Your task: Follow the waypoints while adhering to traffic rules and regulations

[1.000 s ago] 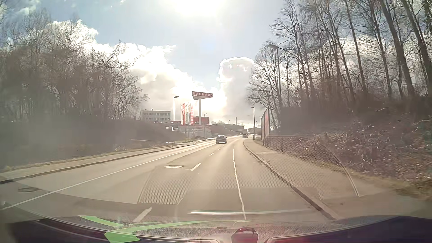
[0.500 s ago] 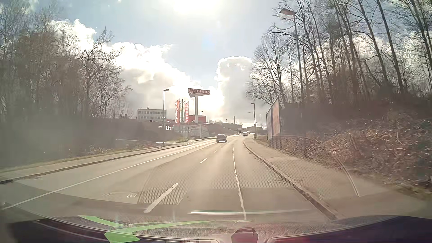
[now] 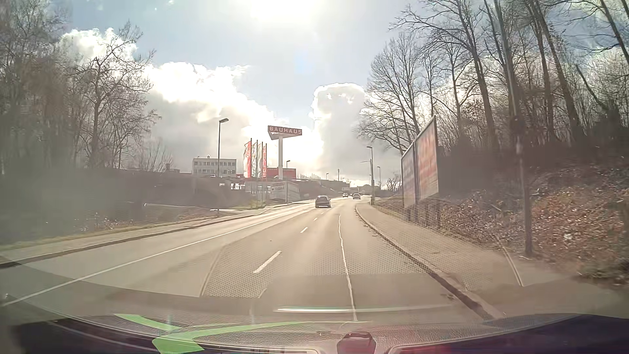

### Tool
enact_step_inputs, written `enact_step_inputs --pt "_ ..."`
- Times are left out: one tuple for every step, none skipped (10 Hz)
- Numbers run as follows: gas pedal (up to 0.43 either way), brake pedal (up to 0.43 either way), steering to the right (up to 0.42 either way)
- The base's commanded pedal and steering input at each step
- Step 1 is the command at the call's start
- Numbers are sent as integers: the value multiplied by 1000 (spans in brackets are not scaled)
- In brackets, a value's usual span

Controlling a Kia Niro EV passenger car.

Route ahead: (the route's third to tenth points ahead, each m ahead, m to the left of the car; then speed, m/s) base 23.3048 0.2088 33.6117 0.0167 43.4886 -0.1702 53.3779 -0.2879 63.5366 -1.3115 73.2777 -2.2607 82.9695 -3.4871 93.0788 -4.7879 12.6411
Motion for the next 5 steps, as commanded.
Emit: enact_step_inputs --pt "260 0 6" --pt "260 0 6" --pt "260 0 6" --pt "260 0 6" --pt "260 0 6"
